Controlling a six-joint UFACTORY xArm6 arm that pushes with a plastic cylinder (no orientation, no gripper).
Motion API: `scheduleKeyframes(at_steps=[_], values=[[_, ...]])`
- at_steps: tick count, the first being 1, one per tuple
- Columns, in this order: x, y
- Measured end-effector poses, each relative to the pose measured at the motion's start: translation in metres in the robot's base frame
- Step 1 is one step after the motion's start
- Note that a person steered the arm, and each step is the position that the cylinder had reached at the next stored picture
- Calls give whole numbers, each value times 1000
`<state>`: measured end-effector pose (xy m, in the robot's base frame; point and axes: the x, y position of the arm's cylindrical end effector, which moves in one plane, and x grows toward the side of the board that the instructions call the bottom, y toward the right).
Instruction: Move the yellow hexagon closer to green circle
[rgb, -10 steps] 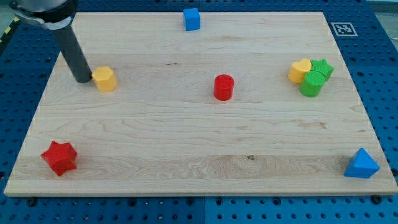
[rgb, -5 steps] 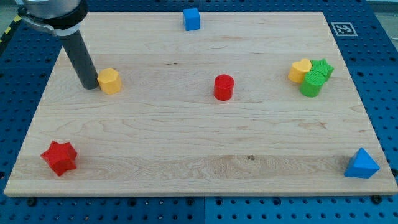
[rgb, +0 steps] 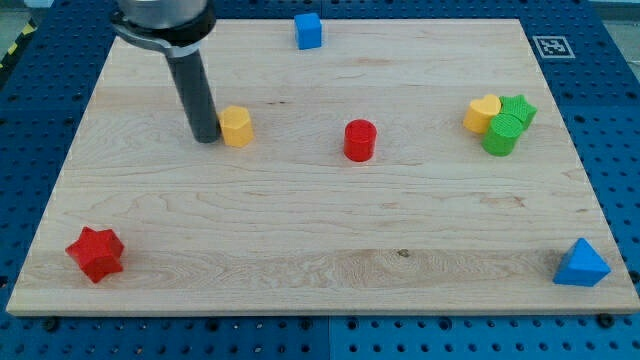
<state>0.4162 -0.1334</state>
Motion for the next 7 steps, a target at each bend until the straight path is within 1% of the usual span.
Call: scheduleKeyframes(at_steps=[1, 3, 7], values=[[-1, 24], [-24, 52], [-32, 170]])
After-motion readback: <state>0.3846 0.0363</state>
